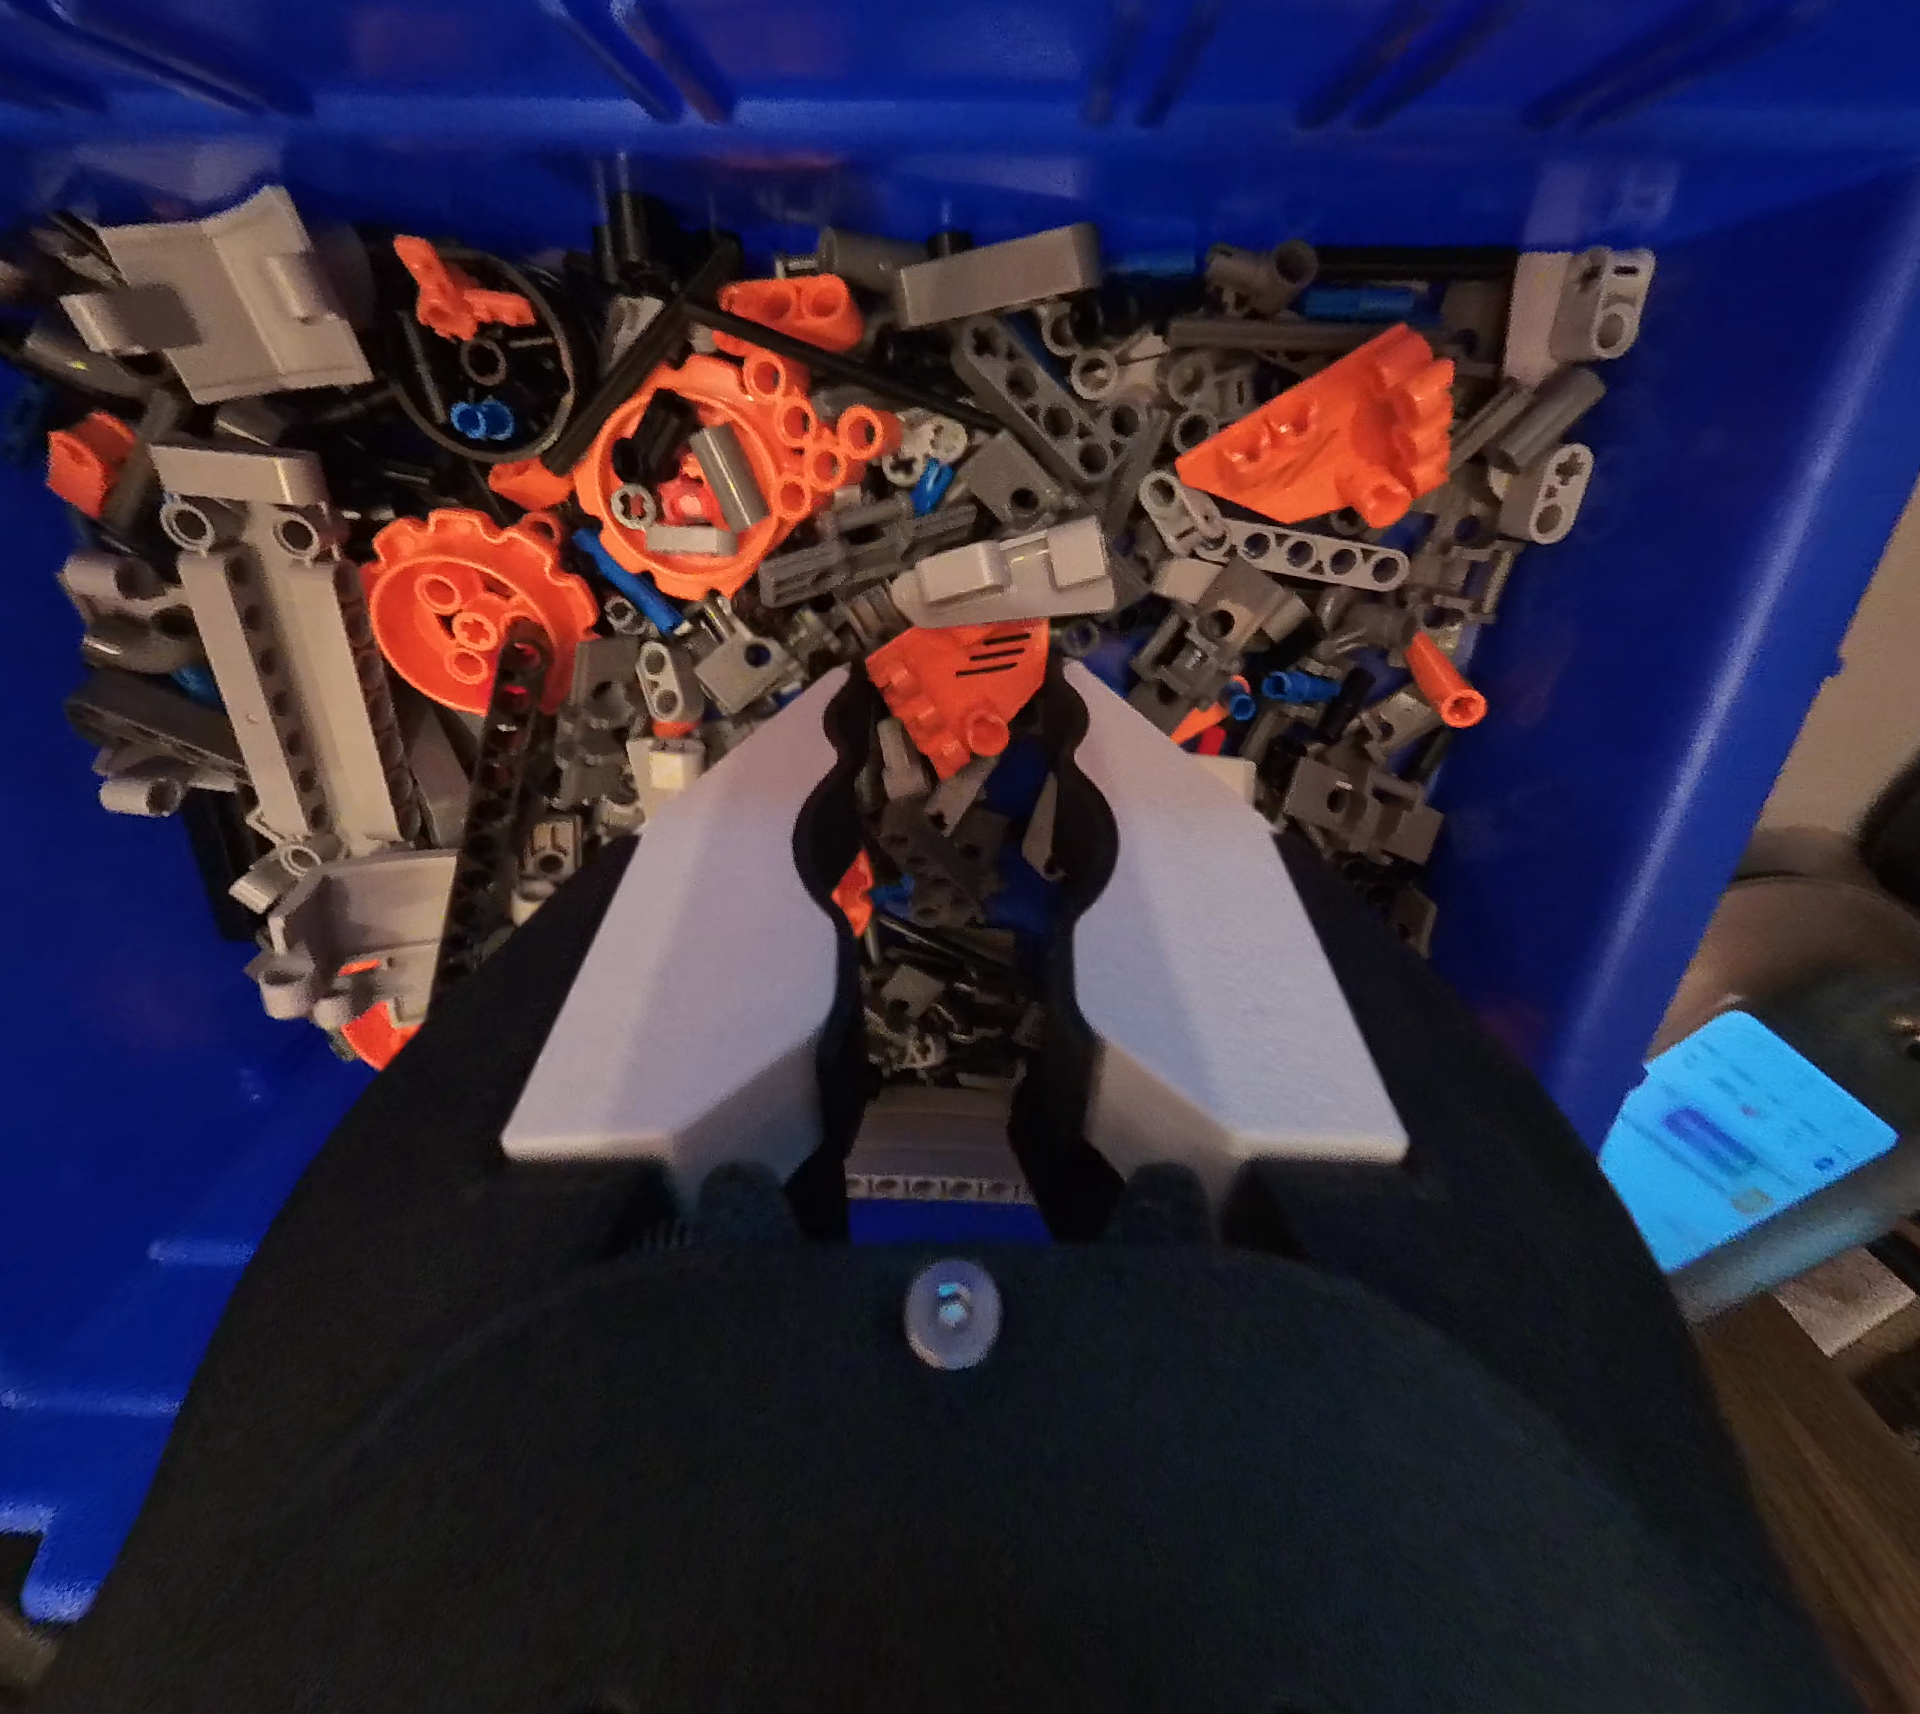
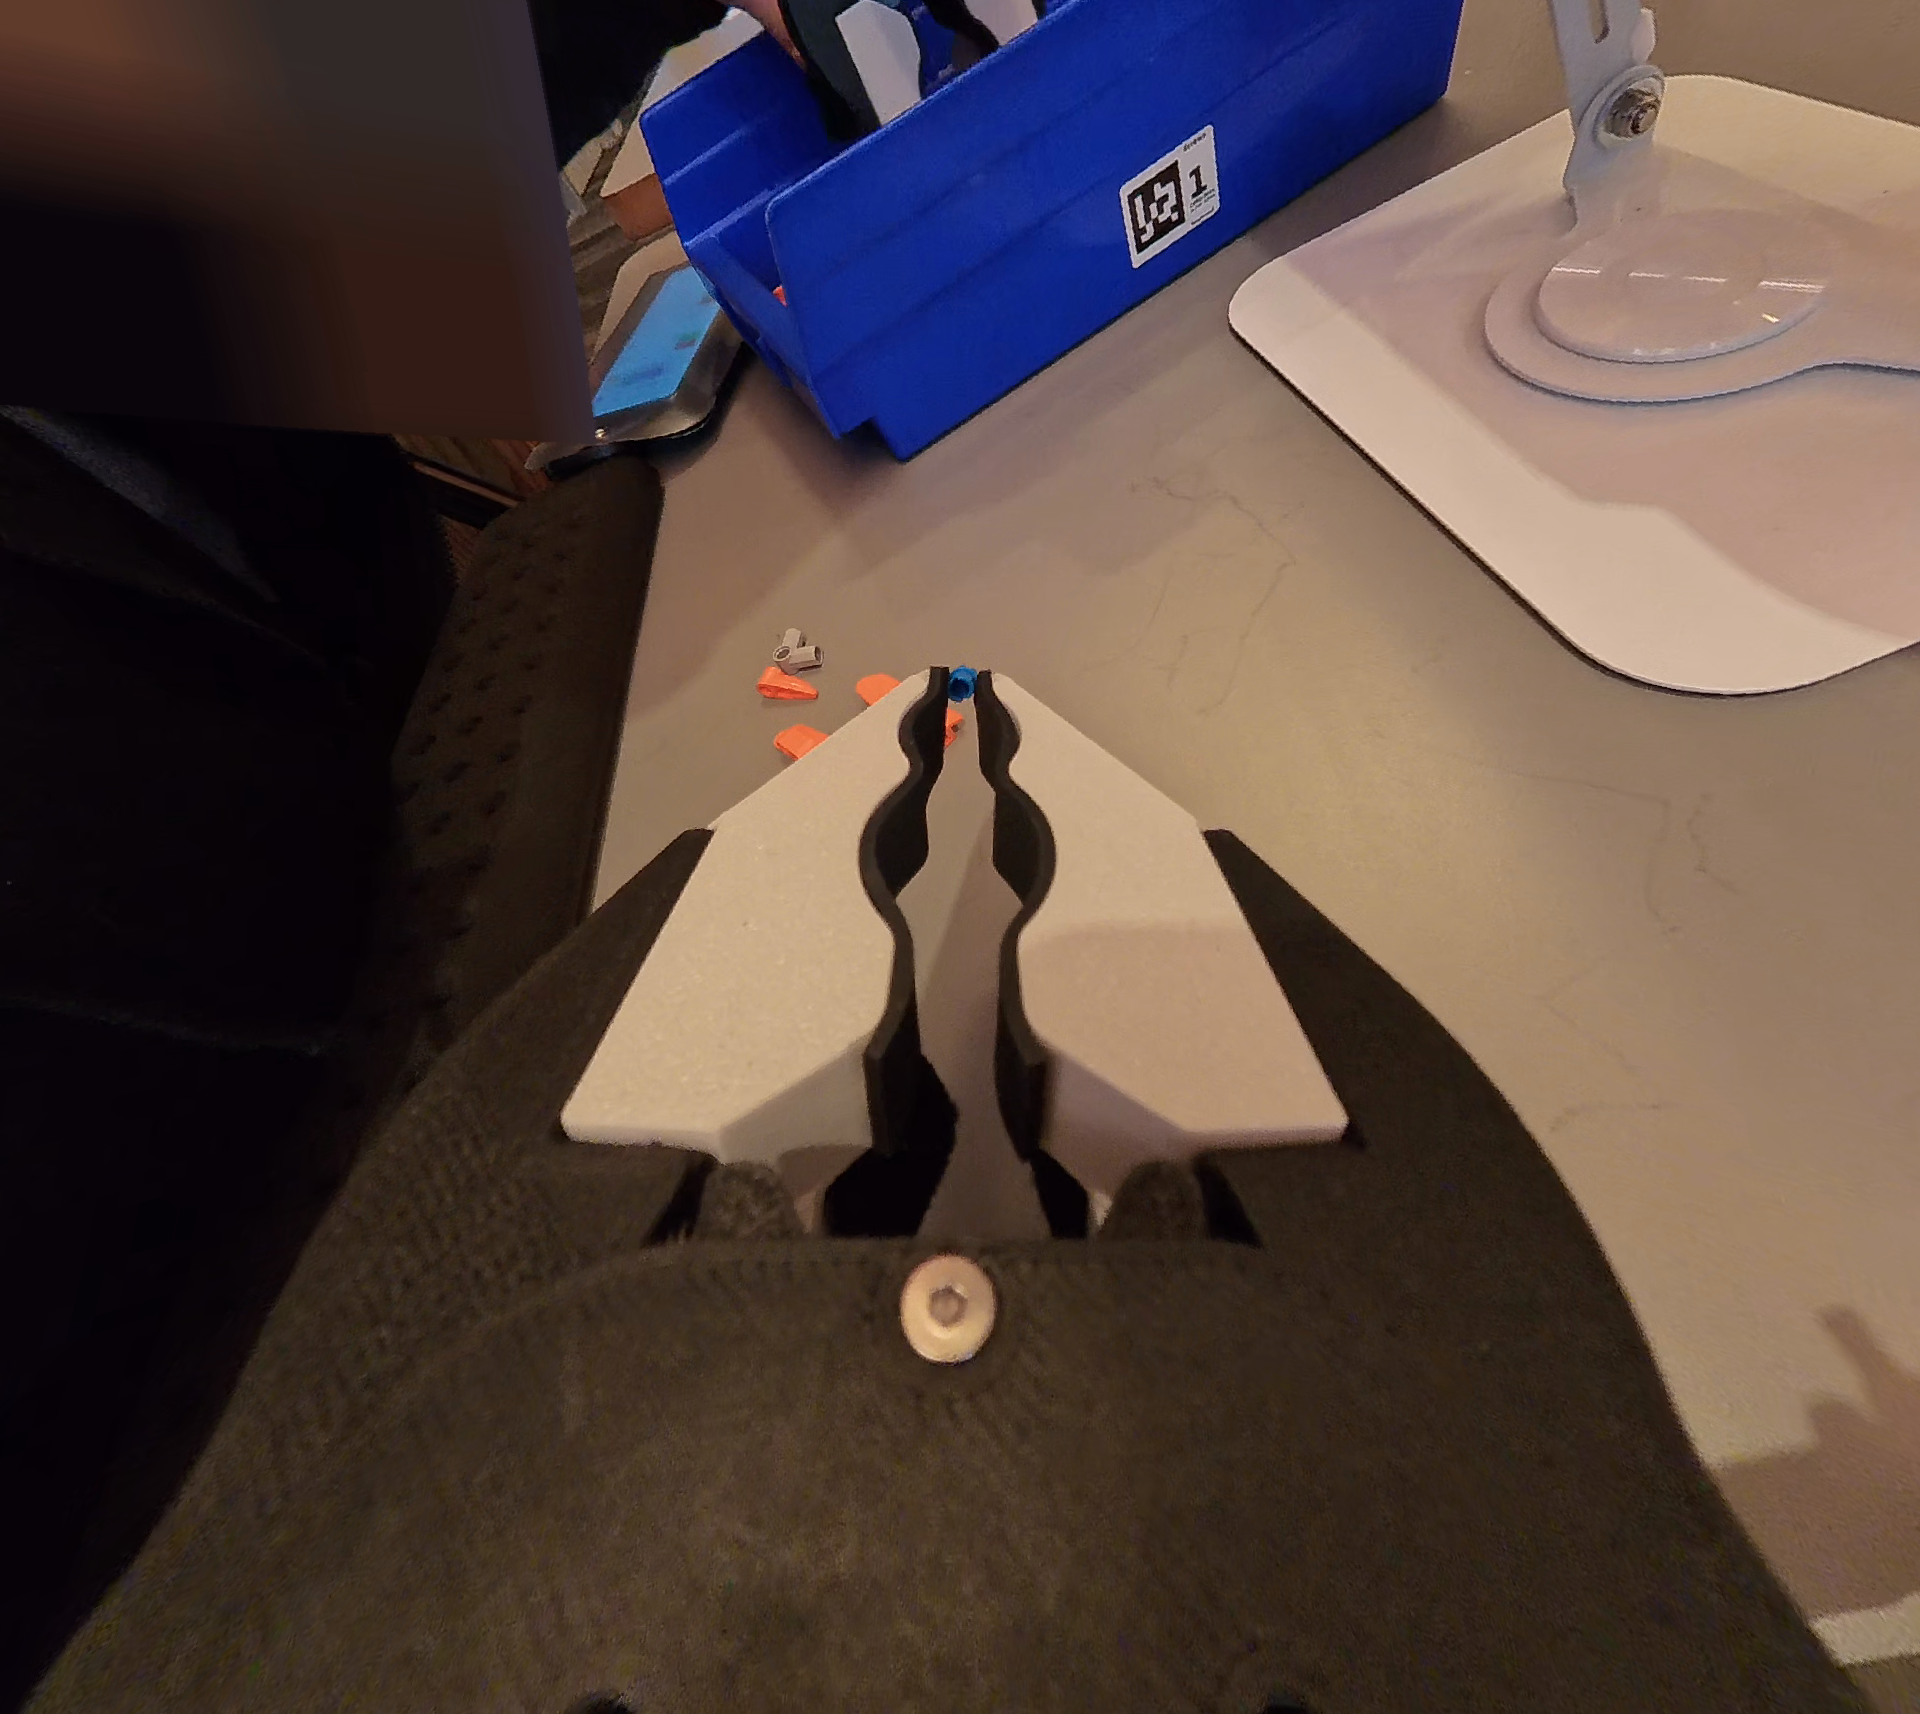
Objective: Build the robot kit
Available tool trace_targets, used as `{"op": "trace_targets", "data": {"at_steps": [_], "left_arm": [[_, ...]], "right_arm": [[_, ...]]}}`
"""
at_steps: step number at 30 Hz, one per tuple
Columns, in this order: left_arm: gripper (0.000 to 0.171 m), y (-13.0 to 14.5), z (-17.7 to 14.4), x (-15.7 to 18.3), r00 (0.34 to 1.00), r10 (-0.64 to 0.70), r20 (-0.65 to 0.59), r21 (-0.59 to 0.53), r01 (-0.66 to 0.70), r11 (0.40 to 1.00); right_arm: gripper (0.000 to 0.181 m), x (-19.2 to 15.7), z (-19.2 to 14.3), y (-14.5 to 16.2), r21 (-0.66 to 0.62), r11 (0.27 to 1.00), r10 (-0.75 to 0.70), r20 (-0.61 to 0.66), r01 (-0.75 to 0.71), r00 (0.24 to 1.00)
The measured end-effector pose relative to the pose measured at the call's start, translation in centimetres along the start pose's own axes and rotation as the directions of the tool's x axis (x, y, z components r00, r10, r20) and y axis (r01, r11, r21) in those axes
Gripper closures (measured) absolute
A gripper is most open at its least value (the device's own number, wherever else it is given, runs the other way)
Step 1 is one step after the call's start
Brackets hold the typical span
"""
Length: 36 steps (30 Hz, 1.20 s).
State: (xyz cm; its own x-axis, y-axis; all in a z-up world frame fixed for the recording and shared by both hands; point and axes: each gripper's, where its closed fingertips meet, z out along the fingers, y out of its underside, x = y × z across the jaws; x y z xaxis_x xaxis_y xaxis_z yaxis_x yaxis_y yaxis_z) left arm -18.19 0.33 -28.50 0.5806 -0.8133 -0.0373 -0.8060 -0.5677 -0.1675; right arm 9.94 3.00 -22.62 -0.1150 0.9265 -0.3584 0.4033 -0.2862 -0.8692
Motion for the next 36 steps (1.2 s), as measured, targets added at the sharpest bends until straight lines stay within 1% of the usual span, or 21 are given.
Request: {"op": "trace_targets", "data": {"at_steps": [3, 7, 10, 11, 14, 16, 18, 20, 21, 24, 26, 28, 29, 33, 36], "left_arm": [[0.140, 0.9, -0.4, 1.0, 1.000, 0.010, -0.010, -0.019, -0.010, 1.000], [0.140, 1.4, -1.5, 2.5, 0.999, -0.002, -0.035, -0.005, 0.002, 1.000], [0.140, 2.2, -2.0, 4.6, 0.991, -0.012, -0.132, -0.031, 0.008, 0.999], [0.139, 2.4, -2.1, 4.8, 0.990, -0.005, -0.138, -0.041, -0.001, 0.999], [0.129, 2.1, -2.3, 3.9, 0.994, -0.026, -0.105, -0.023, 0.023, 0.999], [0.129, 2.1, -2.3, 3.0, 0.996, -0.050, -0.079, -0.018, 0.048, 0.999], [0.130, 2.1, -2.3, 1.6, 0.998, -0.060, -0.017, -0.025, 0.060, 0.998], [0.131, 1.6, -2.2, 0.5, 0.997, -0.068, 0.028, -0.009, 0.068, 0.998], [0.132, 1.6, -2.1, -0.2, 0.996, -0.068, 0.060, -0.015, 0.069, 0.998], [0.137, 1.9, -0.9, -0.4, 0.997, -0.064, 0.046, -0.051, 0.066, 0.996], [0.145, 2.3, -0.4, -0.4, 0.997, -0.059, 0.040, -0.080, 0.062, 0.995], [0.157, 2.2, -0.4, -0.4, 0.998, -0.047, 0.045, -0.079, 0.050, 0.996], [0.160, 2.1, -0.4, -0.2, 0.998, -0.041, 0.040, -0.074, 0.044, 0.996], [0.170, 2.3, -0.3, 0.6, 1.000, -0.026, 0.007, -0.091, 0.027, 0.995], [0.171, 2.4, -0.7, 2.1, 0.998, -0.009, -0.061, -0.095, 0.003, 0.996]], "right_arm": [[0.179, 0.0, 0.0, -0.1, 0.002, 1.000, -0.002, -0.001, 0.002, 1.000], [0.178, -0.1, 0.0, -0.1, 0.001, 1.000, -0.003, 0.001, 0.003, 1.000], [0.179, -0.1, 0.0, -0.1, 0.001, 1.000, -0.004, 0.001, 0.004, 1.000], [0.179, -0.1, 0.0, -0.1, 0.003, 1.000, -0.004, 0.001, 0.004, 1.000], [0.179, -0.2, 0.0, -0.2, 0.003, 1.000, -0.006, 0.001, 0.006, 1.000], [0.179, -0.2, -0.1, -0.2, 0.005, 1.000, -0.007, 0.001, 0.007, 1.000], [0.179, -0.2, -0.1, -0.2, 0.006, 1.000, -0.008, 0.001, 0.008, 1.000], [0.179, -0.1, -0.1, -0.2, 0.006, 1.000, -0.006, 0.001, 0.006, 1.000], [0.178, -0.1, -0.1, -0.2, 0.005, 1.000, -0.005, 0.002, 0.005, 1.000], [0.178, -0.1, -0.1, -0.2, 0.005, 1.000, -0.005, 0.002, 0.005, 1.000], [0.179, -0.1, -0.1, -0.2, 0.007, 1.000, -0.005, 0.001, 0.005, 1.000], [0.179, -0.1, -0.1, -0.2, 0.007, 1.000, -0.004, 0.001, 0.004, 1.000], [0.178, -0.1, -0.1, -0.2, 0.006, 1.000, -0.003, 0.002, 0.003, 1.000], [0.178, -0.1, -0.1, -0.1, 0.004, 1.000, -0.003, 0.002, 0.003, 1.000], [0.178, -0.1, -0.1, -0.2, 0.005, 1.000, -0.004, 0.001, 0.004, 1.000]]}}
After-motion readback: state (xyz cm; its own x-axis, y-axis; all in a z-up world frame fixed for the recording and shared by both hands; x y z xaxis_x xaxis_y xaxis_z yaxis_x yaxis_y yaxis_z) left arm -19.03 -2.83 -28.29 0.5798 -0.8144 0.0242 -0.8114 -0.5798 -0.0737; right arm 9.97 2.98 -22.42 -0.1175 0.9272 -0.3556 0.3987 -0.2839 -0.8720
